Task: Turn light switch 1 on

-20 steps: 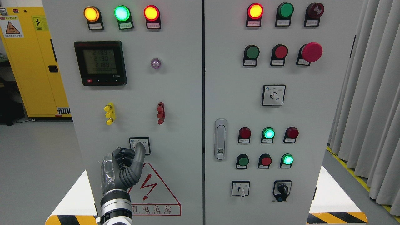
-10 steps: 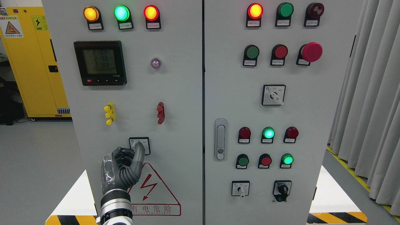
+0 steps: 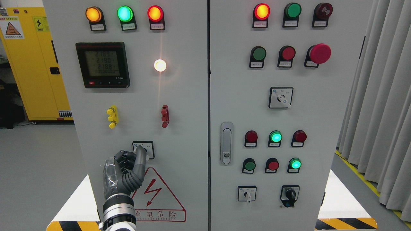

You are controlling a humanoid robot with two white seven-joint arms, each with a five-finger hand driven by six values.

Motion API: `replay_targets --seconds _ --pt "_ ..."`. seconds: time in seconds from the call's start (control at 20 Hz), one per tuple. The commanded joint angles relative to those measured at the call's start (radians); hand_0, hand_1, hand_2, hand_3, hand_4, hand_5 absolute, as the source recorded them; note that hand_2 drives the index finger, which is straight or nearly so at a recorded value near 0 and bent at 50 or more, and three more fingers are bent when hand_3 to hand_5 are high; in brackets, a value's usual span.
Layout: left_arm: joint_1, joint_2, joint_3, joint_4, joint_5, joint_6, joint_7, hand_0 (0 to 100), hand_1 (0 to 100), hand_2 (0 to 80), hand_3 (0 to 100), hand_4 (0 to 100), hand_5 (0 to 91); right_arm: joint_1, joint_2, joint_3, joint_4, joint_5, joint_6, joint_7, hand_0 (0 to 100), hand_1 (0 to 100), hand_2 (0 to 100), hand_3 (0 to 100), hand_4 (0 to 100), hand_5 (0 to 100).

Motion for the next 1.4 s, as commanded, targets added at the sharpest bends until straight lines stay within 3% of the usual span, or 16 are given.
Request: replay_targets --seconds 0.0,0.25,0.75,0.9,1.35 --pt "0.000 0.000 0.000 0.001 0.001 0.006 -0.004 75 48 65.2 90 89 84.6 0.000 0.000 0.000 0.000 -0.029 0.001 0.001 0 50 4 0 0 0" --pt "0.000 0.000 0.000 0.001 0.014 0.005 -0.004 77 46 65.1 90 89 84.6 0.000 0.000 0.000 0.000 -0.029 0.001 0.001 0 50 4 0 0 0" --pt "0.000 0.000 0.000 0.000 0.014 0.005 -0.004 49 48 65.1 90 88 84.4 0.000 0.000 0.000 0.000 -0.029 0.001 -0.001 0 50 4 0 0 0" --pt "0.000 0.000 0.000 0.000 0.014 0.005 -0.004 48 48 65.1 90 88 84.4 0.000 0.000 0.000 0.000 -0.029 0.001 -0.001 0 50 4 0 0 0" --pt "0.002 0.000 0.000 -0.002 0.014 0.005 -0.003 28 49 65.1 90 88 84.1 0.000 0.000 0.000 0.000 -0.029 0.001 -0.001 0 50 4 0 0 0"
